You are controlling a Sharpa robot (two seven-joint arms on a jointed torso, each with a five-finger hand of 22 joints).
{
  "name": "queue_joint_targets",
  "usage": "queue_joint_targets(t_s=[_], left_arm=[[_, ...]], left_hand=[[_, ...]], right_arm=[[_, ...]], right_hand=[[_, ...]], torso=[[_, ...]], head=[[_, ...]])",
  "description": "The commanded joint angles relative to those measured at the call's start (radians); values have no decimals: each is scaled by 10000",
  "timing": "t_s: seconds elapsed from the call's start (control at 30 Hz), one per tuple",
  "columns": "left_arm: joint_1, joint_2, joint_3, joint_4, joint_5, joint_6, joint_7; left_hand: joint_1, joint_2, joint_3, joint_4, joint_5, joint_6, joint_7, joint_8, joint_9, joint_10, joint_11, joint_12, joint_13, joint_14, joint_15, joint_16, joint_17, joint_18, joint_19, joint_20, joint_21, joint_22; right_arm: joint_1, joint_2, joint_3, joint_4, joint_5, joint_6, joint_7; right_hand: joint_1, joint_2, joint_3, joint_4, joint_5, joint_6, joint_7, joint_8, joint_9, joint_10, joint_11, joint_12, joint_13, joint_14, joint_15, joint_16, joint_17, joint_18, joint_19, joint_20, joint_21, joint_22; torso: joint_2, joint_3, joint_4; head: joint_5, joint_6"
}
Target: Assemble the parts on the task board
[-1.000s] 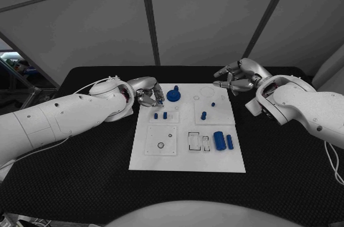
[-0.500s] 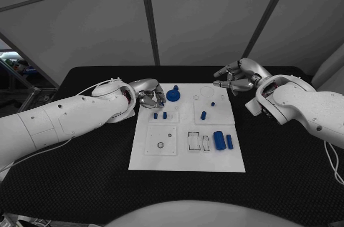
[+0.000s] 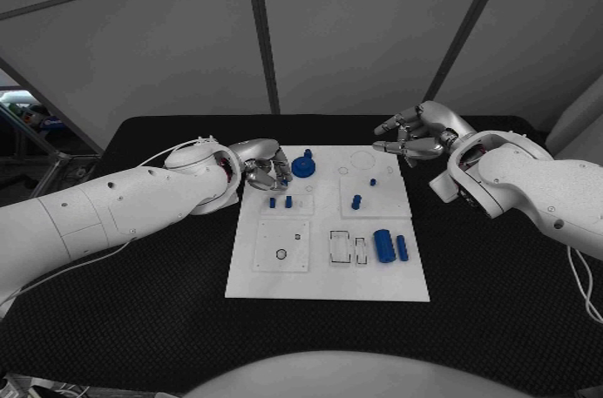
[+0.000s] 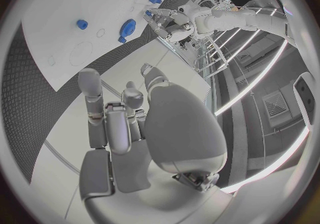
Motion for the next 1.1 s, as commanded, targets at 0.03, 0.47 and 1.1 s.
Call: queue_joint_targets(t_s=[0.03,0.47,1.1], left_arm=[[9,32,7,-54,-100,209,-86],[10,87,7,-141,-124,235,-128],[10,142,7,-213,-123,287,-129]], left_hand=[[-87,13,5,0,-26,53,-10,-55,-9,72,11,-57,2,56,20,38,-25,120,47,-5,37,12],[-61,33,13,-19,-33,96,-24,-58,-9,123,-4,-73,13,67,9,49,-9,117,61,-9,63,40],[-247,-204,-77,-13,-40,-609,182,-682,-260,-86,183,-534,-3,-44,153,-27,-344,144,-55,95,-170,-1]], right_arm=[[14,-4,7,22,20,-8,66],[14,-12,7,28,20,-5,63],[14,-20,7,17,20,-8,61]], right_hand=[[-39,27,60,17,45,-52,-17,22,-14,-36,2,-22,-7,559,-72,-45,742,72,-70,15,-60,-12],[-39,27,60,17,45,-52,-17,22,-14,-36,2,-22,-7,559,-72,-45,742,72,-70,15,-60,-12],[-39,27,60,17,45,-52,-17,22,-14,-36,2,-22,-7,559,-72,-45,742,72,-70,15,-60,-12]], torso=[[-5,4,4],[1,-3,7],[-1,-2,9]], head=[[0,-7],[1,-18],[-17,-19]])
